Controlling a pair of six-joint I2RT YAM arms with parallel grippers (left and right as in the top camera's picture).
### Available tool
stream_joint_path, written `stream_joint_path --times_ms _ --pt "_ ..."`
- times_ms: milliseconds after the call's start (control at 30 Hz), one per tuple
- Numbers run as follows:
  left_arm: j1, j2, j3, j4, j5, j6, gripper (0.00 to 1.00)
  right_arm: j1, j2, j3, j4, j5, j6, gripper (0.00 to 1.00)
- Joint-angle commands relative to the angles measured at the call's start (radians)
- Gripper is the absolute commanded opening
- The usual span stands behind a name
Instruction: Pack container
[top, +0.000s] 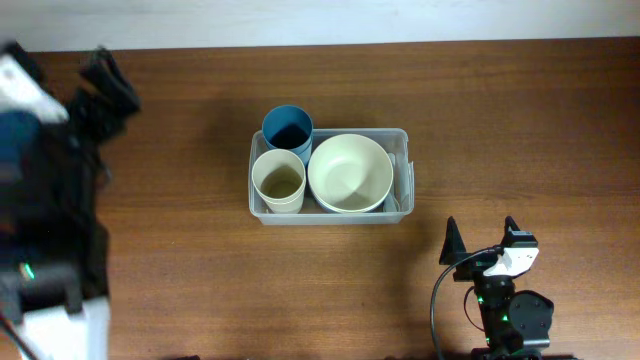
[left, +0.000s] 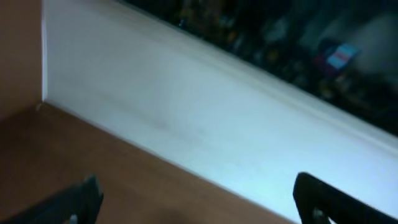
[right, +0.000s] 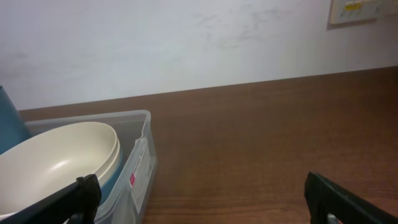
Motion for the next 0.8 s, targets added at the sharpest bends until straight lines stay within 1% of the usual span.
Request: stream_joint_path --times_ms 0,100,300,467,533,600,633,667,767 --pt "-0.018 -0.131 -0.222 0.087 0.027 0.042 1.00 -0.006 -0.008 -0.005 -0.007 0.016 0.000 0.99" --pt "-0.018 -0.264 -0.415 0.204 0.037 0.042 1.00 -0.006 -0.008 -0.005 -0.007 0.016 0.000 0.99" --pt "-0.018 -0.542 -0.853 0.523 0.068 0.042 1.00 -0.006 -0.008 -0.005 -0.007 0.016 0.000 0.99" --pt "-0.018 -0.701 -1.123 0.751 0.134 0.043 1.00 -0.006 -0.008 -0.005 -0.007 0.016 0.000 0.99" --pt "-0.018 -0.755 -1.215 0.821 0.139 0.043 1.00 -0.006 -0.008 -0.005 -0.007 0.016 0.000 0.99" --pt "-0.018 -0.806 -1.284 0.846 0.138 0.045 1.00 -0.006 -0.008 -0.005 -0.007 0.016 0.001 0.99" --pt "-0.018 -0.834 -1.298 0.813 0.140 0.051 1.00 -0.006 -0.008 -0.005 -0.007 0.016 0.000 0.99" --pt "-0.018 -0.860 -1.289 0.755 0.142 0.085 1.00 -0.006 -0.008 -0.005 -0.007 0.016 0.000 0.99" --pt "-0.019 -0.900 -1.293 0.731 0.165 0.145 1.00 -0.006 -0.008 -0.005 -0.007 0.016 0.000 0.99"
